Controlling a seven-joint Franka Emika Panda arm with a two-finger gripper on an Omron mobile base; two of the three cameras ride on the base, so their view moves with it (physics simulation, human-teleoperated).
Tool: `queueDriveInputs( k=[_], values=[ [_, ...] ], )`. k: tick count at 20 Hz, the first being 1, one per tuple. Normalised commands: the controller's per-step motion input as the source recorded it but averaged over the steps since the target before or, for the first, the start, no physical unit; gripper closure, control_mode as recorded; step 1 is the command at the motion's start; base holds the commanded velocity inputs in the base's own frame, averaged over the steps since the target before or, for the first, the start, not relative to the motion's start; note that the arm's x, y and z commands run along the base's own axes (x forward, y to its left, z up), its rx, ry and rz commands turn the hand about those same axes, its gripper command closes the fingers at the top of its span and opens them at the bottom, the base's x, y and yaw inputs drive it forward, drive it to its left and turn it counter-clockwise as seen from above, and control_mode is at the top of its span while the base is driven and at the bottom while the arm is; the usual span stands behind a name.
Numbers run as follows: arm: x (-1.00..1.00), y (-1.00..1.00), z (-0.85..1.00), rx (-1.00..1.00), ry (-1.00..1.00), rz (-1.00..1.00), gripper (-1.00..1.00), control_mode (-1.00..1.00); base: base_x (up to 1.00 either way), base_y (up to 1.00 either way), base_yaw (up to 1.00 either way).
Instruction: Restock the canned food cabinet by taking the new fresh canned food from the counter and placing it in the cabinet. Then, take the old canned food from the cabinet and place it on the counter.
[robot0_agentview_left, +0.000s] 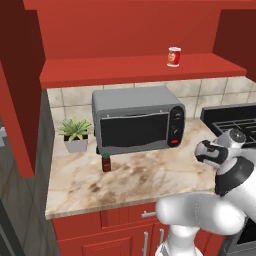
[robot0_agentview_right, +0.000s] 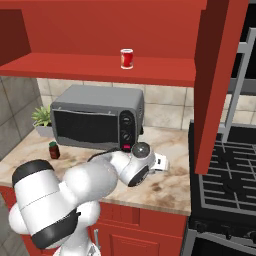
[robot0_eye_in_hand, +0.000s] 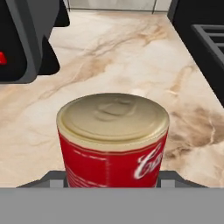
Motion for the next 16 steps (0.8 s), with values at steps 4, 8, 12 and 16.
queueDriveInputs(
  k=[4,8,12,16],
  values=[
    [0.32,0.0,-0.26,-0.03,-0.04,-0.05,1.0,-1.0,0.0,0.0,0.0],
    [0.12,0.0,-0.02,0.0,0.0,-0.03,-1.0,-1.0,0.0,0.0,0.0],
    [0.0,0.0,0.07,0.0,0.0,-0.09,-1.0,-1.0,0.0,0.0,0.0],
    [0.0,0.0,0.39,0.02,0.01,-0.17,-1.0,-1.0,0.0,0.0,0.0]
  ],
)
